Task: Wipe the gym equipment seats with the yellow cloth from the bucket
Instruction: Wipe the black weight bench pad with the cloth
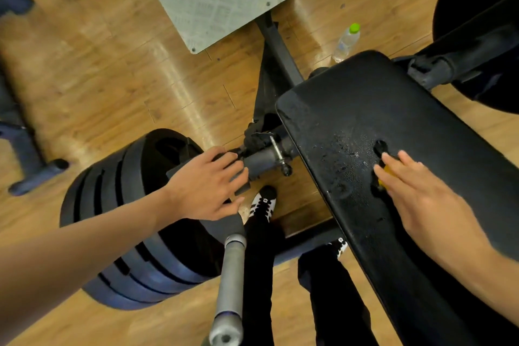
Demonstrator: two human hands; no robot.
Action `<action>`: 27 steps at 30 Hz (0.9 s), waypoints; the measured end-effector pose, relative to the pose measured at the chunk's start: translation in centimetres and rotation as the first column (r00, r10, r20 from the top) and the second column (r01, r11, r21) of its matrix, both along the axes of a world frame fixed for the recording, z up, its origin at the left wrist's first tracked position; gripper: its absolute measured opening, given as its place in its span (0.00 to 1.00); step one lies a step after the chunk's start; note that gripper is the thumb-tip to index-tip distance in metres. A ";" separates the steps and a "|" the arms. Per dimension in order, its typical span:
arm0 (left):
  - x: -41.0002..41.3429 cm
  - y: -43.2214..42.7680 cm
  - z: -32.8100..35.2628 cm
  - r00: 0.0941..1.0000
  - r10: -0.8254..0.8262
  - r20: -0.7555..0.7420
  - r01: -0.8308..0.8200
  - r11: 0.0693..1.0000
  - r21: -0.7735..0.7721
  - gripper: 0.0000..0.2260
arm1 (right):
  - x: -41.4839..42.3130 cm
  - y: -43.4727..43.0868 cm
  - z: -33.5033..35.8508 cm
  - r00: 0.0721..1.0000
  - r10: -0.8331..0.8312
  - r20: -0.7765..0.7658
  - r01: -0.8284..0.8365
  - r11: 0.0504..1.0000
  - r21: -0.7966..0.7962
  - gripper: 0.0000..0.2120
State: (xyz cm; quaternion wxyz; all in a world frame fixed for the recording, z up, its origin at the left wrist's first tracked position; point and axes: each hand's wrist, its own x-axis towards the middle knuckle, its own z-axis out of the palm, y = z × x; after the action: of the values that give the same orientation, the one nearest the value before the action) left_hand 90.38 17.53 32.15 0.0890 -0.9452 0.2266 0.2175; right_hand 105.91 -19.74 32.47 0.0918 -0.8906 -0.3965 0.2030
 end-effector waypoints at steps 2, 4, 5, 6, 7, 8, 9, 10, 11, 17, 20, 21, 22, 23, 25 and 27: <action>-0.1 -0.1 -0.2 1.000 -0.005 0.021 0.005 1.000 -0.007 0.27 | -0.9 -0.8 0.7 1.000 0.006 -0.010 -0.007 1.000 -0.017 0.25; -0.2 -0.1 -0.4 1.000 0.000 0.026 0.000 1.000 -0.006 0.27 | -0.3 0.3 -0.1 1.000 0.022 -0.010 -0.022 0.999 -0.030 0.25; -0.3 -0.1 -0.5 0.999 0.004 0.032 -0.005 1.000 0.002 0.27 | 0.5 1.6 -1.0 0.999 0.035 -0.005 -0.035 0.999 -0.028 0.24; -0.2 -0.1 -0.6 0.999 0.008 0.037 -0.009 1.000 0.014 0.28 | 1.4 3.2 -2.2 0.999 0.052 0.002 -0.052 0.998 -0.020 0.23; -0.2 -0.1 -0.6 0.999 0.009 0.040 -0.010 1.000 0.027 0.28 | 2.5 5.2 -3.6 0.998 0.066 0.011 -0.066 0.998 -0.013 0.22; -0.2 -0.2 -0.7 0.999 0.006 0.044 -0.008 0.999 0.036 0.28 | 3.6 7.4 -5.1 0.997 0.073 0.022 -0.072 0.997 -0.009 0.20; -0.2 -0.2 -0.7 0.999 0.002 0.047 -0.004 0.999 0.040 0.29 | 4.7 9.6 -6.4 0.997 0.068 0.030 -0.068 0.998 -0.005 0.19; -0.2 -0.2 -0.7 0.999 0.000 0.049 -0.002 0.999 0.041 0.29 | 5.7 11.9 -7.5 0.998 0.055 0.032 -0.055 0.998 -0.005 0.18; -0.2 -0.2 -0.6 0.999 0.000 0.052 -0.002 0.999 0.042 0.29 | 6.6 13.9 -8.4 0.999 0.040 0.028 -0.039 0.999 -0.016 0.18; -0.2 -0.3 -0.6 0.998 -0.032 0.051 0.029 0.997 0.066 0.27 | 6.1 13.8 -7.9 0.999 -0.036 0.009 0.036 0.999 0.004 0.18; -0.2 -0.2 -0.5 0.999 -0.035 0.035 0.033 0.997 0.069 0.27 | 1.7 7.3 -2.9 0.997 -0.080 -0.020 0.080 0.997 0.013 0.18; -0.2 -0.2 -0.5 0.999 -0.033 0.028 0.031 0.997 0.064 0.27 | 0.2 5.2 -1.2 0.996 -0.081 -0.027 0.081 0.997 0.009 0.19; -0.2 -0.2 -0.4 0.999 -0.026 0.023 0.025 0.998 0.057 0.27 | -1.2 3.3 0.4 0.996 -0.084 -0.042 0.085 0.996 0.008 0.19; -0.3 -0.2 -0.4 1.000 -0.019 0.024 0.018 0.999 0.049 0.28 | -2.3 2.0 1.5 0.995 -0.088 -0.052 0.088 0.996 0.003 0.20; -0.2 -0.2 -0.5 0.999 -0.014 0.030 0.012 0.999 0.040 0.28 | -3.1 0.9 2.0 0.996 -0.075 -0.046 0.074 0.997 -0.027 0.22; -0.2 -0.2 -0.5 0.999 -0.019 0.026 0.018 0.999 0.033 0.29 | -1.8 2.1 0.6 0.999 -0.030 -0.022 0.029 0.999 -0.045 0.23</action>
State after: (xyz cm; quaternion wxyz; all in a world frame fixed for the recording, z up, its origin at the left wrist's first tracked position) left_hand 90.17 17.35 31.60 0.1094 -0.9443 0.2306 0.2076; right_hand 104.09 -17.61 33.02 0.0795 -0.8957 -0.3777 0.2207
